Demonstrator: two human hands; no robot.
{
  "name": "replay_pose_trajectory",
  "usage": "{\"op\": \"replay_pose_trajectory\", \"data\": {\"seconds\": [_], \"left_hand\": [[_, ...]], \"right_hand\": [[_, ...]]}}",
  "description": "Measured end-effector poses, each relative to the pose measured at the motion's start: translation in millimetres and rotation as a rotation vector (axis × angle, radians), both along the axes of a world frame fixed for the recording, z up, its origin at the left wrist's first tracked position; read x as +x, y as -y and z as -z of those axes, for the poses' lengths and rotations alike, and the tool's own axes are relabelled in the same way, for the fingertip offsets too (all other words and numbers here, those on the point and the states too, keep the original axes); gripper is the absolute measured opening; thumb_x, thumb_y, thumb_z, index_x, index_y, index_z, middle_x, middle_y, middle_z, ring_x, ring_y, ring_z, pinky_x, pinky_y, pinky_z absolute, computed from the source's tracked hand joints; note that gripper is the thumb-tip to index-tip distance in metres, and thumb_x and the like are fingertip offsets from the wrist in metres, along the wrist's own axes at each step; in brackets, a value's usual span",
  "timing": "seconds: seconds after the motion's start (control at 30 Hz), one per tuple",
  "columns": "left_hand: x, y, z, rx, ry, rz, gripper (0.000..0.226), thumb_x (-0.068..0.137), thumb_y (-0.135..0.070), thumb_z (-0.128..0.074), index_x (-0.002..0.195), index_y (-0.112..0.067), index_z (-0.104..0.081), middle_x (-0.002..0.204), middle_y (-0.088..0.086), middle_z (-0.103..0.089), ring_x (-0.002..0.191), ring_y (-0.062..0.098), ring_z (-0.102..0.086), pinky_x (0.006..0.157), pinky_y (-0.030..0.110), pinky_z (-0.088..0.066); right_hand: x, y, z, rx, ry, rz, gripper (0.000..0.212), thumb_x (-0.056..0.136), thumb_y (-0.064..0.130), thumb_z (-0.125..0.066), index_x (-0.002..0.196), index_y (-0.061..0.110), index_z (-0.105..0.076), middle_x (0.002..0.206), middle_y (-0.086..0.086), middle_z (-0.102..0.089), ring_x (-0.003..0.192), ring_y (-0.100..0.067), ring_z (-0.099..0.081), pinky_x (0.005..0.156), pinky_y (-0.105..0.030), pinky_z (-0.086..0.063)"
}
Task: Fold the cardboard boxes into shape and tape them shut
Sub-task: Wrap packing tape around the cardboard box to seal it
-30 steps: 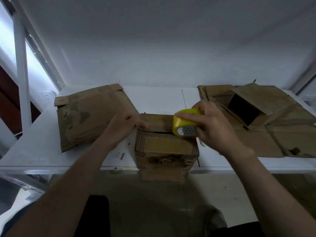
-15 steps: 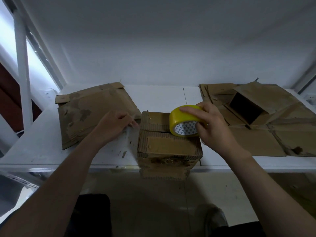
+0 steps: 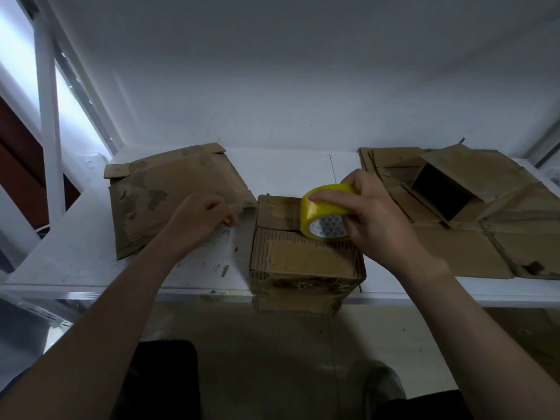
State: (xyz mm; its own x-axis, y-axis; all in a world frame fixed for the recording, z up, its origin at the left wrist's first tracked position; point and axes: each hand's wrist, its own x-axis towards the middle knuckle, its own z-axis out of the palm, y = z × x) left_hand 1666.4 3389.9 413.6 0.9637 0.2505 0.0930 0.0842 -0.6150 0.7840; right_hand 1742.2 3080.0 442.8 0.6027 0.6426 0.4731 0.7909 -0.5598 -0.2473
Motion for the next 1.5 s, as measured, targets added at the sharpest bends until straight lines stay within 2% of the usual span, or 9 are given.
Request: {"op": "replay_pose_trajectory", "data": {"seconds": [0.07,0.17,0.3,0.47,0.83,1.0,1.23,1.37,1.5], "left_hand": [[-2,-8,-1,-0.043,0.032,-0.071,0.039,0.096,-0.019,-0.054,0.064,-0.026,-0.074,0.072,-0.016,-0.073,0.066,-0.004,-0.065,0.065,0.026,-0.044],[-4,-13,0,-0.078,0.0,0.003,0.035,0.096,-0.021,-0.053,0.072,-0.032,-0.077,0.076,-0.01,-0.076,0.071,0.005,-0.07,0.073,0.032,-0.054],[-6,-18,13,-0.119,-0.071,0.03,0.038,0.099,-0.019,-0.051,0.073,-0.031,-0.077,0.08,-0.007,-0.077,0.074,0.01,-0.073,0.076,0.033,-0.057],[-3,-16,37,-0.087,-0.273,0.073,0.034,0.102,-0.019,-0.049,0.079,-0.017,-0.074,0.08,-0.01,-0.077,0.07,0.006,-0.071,0.069,0.03,-0.049],[10,-21,37,-0.103,-0.257,0.006,0.031,0.101,-0.019,-0.048,0.083,-0.008,-0.071,0.075,-0.011,-0.075,0.06,0.005,-0.068,0.066,0.03,-0.051],[13,-17,43,-0.04,-0.382,0.071,0.028,0.101,-0.022,-0.049,0.09,-0.004,-0.068,0.076,-0.013,-0.075,0.061,0.003,-0.068,0.068,0.031,-0.05],[10,12,59,0.014,-0.328,0.088,0.033,0.103,-0.026,-0.049,0.077,-0.016,-0.068,0.082,0.003,-0.074,0.076,0.02,-0.071,0.07,0.038,-0.055],[17,31,70,0.018,-0.357,0.085,0.038,0.107,-0.021,-0.041,0.073,-0.016,-0.056,0.071,0.005,-0.065,0.058,0.016,-0.061,0.047,0.024,-0.039],[20,43,80,-0.075,-0.365,0.074,0.039,0.108,-0.024,-0.04,0.074,-0.014,-0.053,0.068,0.006,-0.057,0.059,0.018,-0.053,0.053,0.029,-0.036]], "right_hand": [[4,3,0,-0.089,0.061,0.041,0.051,0.08,0.003,-0.054,0.114,0.036,-0.074,0.1,-0.008,-0.051,0.093,-0.036,-0.049,0.075,-0.041,-0.036],[5,7,-1,-0.098,-0.012,0.07,0.065,0.072,-0.013,-0.068,0.111,0.038,-0.075,0.102,-0.007,-0.052,0.097,-0.033,-0.046,0.079,-0.043,-0.038],[0,4,-5,-0.101,0.018,0.03,0.067,0.069,-0.013,-0.07,0.112,0.038,-0.075,0.101,-0.007,-0.054,0.094,-0.033,-0.048,0.076,-0.043,-0.04],[-3,-6,-11,-0.146,0.052,0.038,0.071,0.063,-0.014,-0.067,0.11,0.037,-0.076,0.103,-0.007,-0.059,0.092,-0.032,-0.048,0.075,-0.037,-0.027],[-8,-14,-5,-0.193,0.069,0.094,0.07,0.064,-0.012,-0.069,0.11,0.04,-0.075,0.104,-0.003,-0.057,0.097,-0.026,-0.042,0.073,-0.031,-0.011],[-7,-18,-2,-0.201,0.061,0.111,0.07,0.066,-0.014,-0.067,0.11,0.039,-0.076,0.105,-0.003,-0.057,0.101,-0.028,-0.044,0.074,-0.031,-0.013],[-7,-17,1,-0.194,0.06,0.13,0.065,0.07,-0.011,-0.073,0.113,0.037,-0.074,0.108,-0.008,-0.058,0.104,-0.034,-0.046,0.078,-0.04,-0.026],[-9,-16,3,-0.194,0.059,0.138,0.065,0.069,-0.011,-0.073,0.114,0.036,-0.074,0.109,-0.008,-0.057,0.103,-0.032,-0.044,0.08,-0.042,-0.03],[-7,-15,5,-0.181,0.043,0.152,0.066,0.07,-0.013,-0.069,0.114,0.036,-0.074,0.112,-0.009,-0.058,0.106,-0.035,-0.044,0.082,-0.048,-0.033]]}}
